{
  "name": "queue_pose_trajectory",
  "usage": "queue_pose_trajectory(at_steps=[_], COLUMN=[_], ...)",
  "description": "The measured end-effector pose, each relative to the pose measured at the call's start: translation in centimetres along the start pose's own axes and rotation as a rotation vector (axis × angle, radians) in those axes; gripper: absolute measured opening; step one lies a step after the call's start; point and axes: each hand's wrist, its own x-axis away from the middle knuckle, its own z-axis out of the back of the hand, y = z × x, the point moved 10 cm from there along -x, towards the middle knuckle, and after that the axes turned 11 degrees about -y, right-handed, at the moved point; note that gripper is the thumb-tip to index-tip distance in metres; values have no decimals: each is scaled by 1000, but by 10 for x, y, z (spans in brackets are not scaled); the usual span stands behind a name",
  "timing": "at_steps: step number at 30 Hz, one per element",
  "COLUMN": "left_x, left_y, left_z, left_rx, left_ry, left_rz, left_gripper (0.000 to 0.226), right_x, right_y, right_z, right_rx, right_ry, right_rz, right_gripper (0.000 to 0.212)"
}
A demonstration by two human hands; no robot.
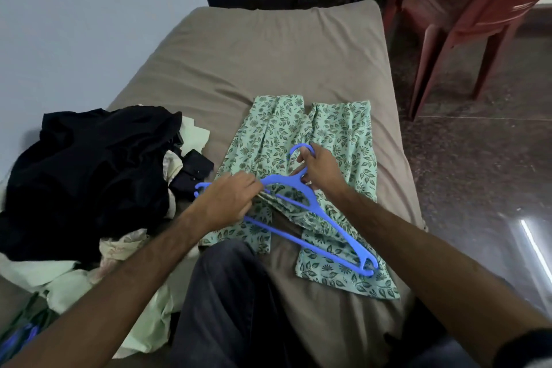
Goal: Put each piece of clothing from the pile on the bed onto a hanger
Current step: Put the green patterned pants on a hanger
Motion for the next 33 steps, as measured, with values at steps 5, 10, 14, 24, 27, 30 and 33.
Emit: queue_pose_trajectory(at_steps=[5, 10, 14, 24, 27, 30, 33], left_x=[5, 18, 20, 20, -6, -40, -71], left_y=[-9, -20, -15, -52, -20, 32, 43], left_z=[31, 56, 65, 13, -16, -32, -44], left_rx=[-88, -49, -78, -152, -163, -200, -218], left_ry=[60, 173, 215, -48, -169, -195, -273], left_rz=[71, 136, 102, 275, 128, -126, -38], left_gripper=[27, 27, 28, 33, 74, 74, 70], right_x=[-4, -13, -25, -67, -67, -68, -68], right_y=[-31, -52, -68, -73, -56, -50, -49], right_z=[15, 38, 50, 63, 61, 61, 58], right_rx=[202, 256, 281, 279, 287, 292, 255], right_ry=[122, 228, 247, 157, 161, 168, 138], right_rz=[51, 92, 115, 50, 42, 45, 49], right_gripper=[31, 28, 26, 32, 32, 31, 30])
